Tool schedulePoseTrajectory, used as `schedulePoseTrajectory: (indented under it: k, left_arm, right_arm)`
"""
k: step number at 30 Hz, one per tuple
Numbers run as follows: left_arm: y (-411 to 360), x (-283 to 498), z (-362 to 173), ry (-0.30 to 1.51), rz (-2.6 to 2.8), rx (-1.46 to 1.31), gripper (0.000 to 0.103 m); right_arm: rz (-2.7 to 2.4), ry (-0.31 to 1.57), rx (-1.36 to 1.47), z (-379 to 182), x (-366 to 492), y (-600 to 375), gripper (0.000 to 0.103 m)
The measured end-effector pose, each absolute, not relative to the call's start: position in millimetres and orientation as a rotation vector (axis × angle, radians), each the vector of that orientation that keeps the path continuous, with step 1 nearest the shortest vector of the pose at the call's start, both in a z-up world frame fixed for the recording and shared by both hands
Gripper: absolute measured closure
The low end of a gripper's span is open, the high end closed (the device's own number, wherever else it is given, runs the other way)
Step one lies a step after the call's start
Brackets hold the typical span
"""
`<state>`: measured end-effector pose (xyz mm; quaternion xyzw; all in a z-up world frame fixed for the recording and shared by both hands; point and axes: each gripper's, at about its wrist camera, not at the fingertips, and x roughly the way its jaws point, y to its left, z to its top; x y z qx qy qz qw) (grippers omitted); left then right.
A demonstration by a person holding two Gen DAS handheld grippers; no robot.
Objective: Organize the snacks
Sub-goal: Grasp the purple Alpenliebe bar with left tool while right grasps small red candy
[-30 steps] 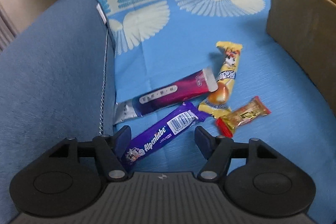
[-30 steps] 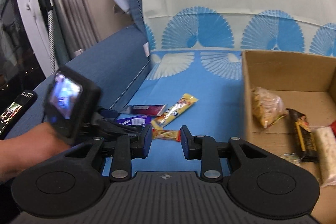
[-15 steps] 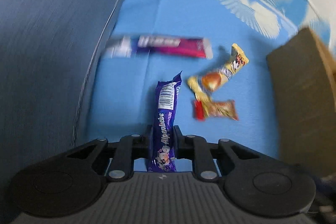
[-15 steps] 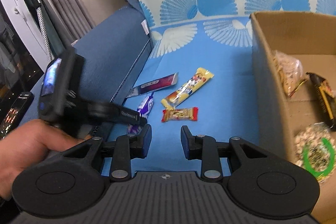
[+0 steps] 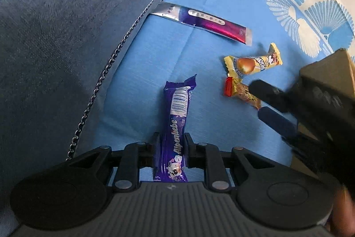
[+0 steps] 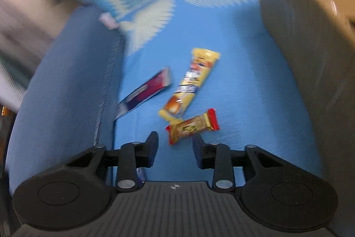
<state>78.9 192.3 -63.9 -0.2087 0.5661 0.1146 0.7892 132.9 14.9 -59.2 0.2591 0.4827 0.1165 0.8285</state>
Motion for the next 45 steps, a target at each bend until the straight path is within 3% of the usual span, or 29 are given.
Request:
schedulePoseTrajectory:
  k: [5, 10, 11, 14, 16, 32, 45]
  left_arm:
    - [199, 79, -65, 1.216, 0.238, -0.489, 0.081]
    - [204, 79, -66, 1.218, 0.225, -0.523, 0.081]
    - [204, 78, -66, 1.220, 0.222, -0.525, 0.081]
    - [205, 80, -66, 1.221, 0.219, -0.530, 0.081]
    - [205, 80, -66, 1.221, 0.221, -0.525, 0.081]
    - [202, 76, -59, 1.205, 0.150, -0.545, 0.084]
    - [177, 63, -52, 1.221, 0.056, -0.430, 0.083]
  right_arm:
    - [0.124, 1.114, 0.614, -82, 158, 26, 0.058]
    - [0.151, 1.094, 0.472, -79, 173, 50, 0.059]
    - [0.161, 1.093, 0.432, -77, 173, 54, 0.061]
    - [0.183, 1.082, 0.264, -74, 167, 63, 0.080]
    - [0.208, 1.070, 0.191, -72, 161, 63, 0.085]
    - [0.515, 1.026, 0.005, -28, 44, 8, 0.085]
    - [0.467, 1.069, -0.038, -73, 18, -2, 0.085]
